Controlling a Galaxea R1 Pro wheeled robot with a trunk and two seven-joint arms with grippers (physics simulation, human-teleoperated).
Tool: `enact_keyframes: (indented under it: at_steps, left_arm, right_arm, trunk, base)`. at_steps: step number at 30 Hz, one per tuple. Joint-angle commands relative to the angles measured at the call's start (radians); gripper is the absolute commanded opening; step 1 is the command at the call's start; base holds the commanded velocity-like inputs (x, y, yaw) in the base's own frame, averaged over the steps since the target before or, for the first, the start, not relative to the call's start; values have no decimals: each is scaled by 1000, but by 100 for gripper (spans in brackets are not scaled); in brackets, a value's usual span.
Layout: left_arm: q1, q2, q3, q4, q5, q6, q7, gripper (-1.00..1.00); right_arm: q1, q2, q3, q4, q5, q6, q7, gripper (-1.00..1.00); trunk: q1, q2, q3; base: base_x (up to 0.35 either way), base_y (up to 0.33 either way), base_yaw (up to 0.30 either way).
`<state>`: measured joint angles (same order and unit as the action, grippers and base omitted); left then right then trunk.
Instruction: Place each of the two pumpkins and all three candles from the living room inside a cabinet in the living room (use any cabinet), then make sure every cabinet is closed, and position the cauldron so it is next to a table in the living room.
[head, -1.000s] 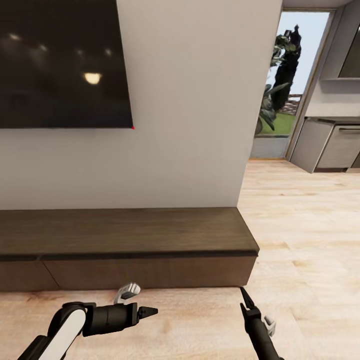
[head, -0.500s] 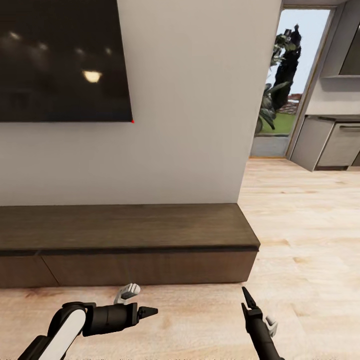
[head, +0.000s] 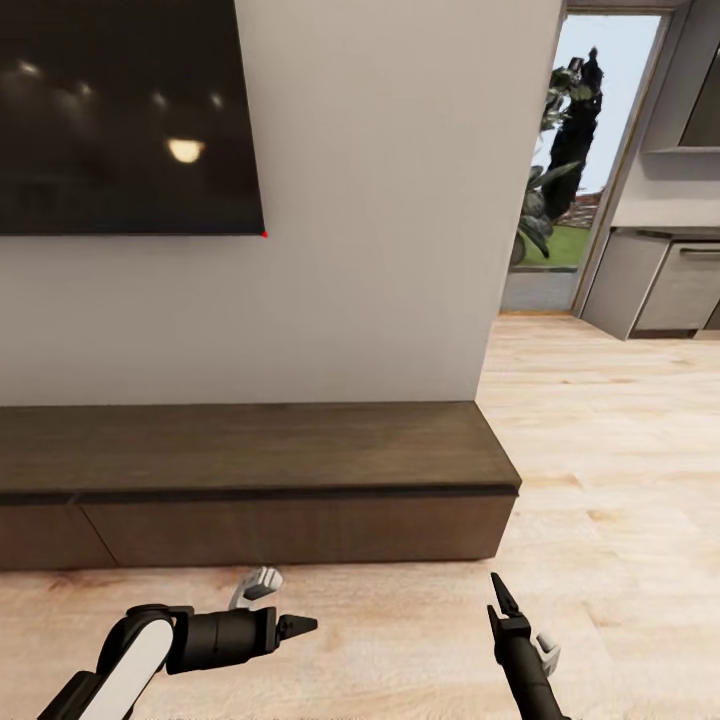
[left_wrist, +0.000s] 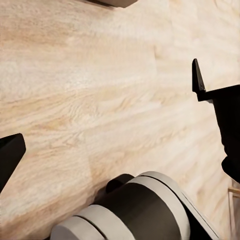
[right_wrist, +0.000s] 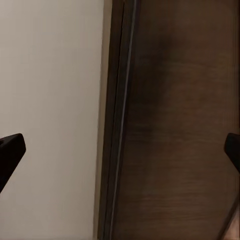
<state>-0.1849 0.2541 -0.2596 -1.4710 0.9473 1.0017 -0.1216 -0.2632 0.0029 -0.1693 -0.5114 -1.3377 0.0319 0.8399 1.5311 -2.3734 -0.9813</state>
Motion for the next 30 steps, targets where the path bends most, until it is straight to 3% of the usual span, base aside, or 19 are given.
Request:
enact_keyframes:
  at_steps: [1,10,30]
  left_arm:
    - [-1,1,-1,0,-10,2,-10,100]
    - [-1,2,-3,-3,-9,2,-10,100]
    - [-1,2,-10,-3,-8,2,-10,100]
  right_arm:
    - [-1,0,-1,1,-6,3,4,100]
    - [-1,0,-1,2,-5,2,2,100]
    - [-1,0,1,2,-5,5,2,100]
  trunk:
    - [4,-8,-4]
    - [4,-8,-4]
    - [4,-8,-4]
  base:
    - [0,0,0]
    - [31,0,0]
    - [242,0,0]
